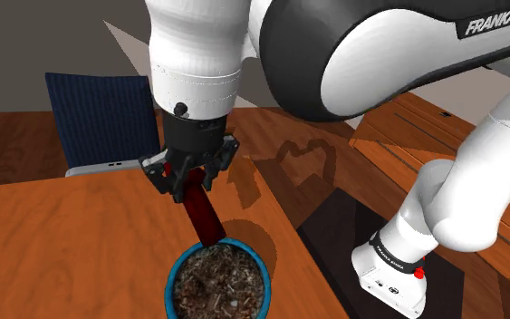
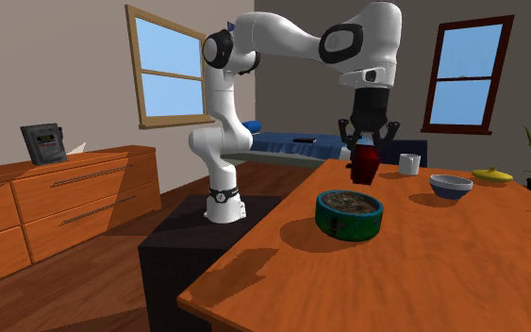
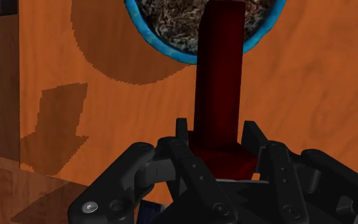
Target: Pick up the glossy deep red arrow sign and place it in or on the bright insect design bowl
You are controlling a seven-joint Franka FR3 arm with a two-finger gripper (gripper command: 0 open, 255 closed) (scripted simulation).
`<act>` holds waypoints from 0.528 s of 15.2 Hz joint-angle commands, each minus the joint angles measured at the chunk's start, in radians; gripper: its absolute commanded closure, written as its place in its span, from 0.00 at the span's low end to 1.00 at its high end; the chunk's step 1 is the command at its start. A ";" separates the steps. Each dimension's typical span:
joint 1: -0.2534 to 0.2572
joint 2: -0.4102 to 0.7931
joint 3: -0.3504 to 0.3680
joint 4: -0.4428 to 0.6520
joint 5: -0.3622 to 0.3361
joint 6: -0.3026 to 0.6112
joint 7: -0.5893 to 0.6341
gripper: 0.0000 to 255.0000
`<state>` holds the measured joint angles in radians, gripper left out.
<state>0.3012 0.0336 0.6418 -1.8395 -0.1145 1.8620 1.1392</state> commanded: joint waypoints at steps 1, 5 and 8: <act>0.014 -0.050 0.015 -0.042 0.032 0.000 0.021 1.00; 0.044 -0.157 0.039 -0.125 0.102 -0.003 0.051 1.00; 0.064 -0.203 0.051 -0.170 0.134 0.004 0.069 1.00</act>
<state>0.3585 -0.1585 0.6882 -1.9945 0.0117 1.8606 1.1993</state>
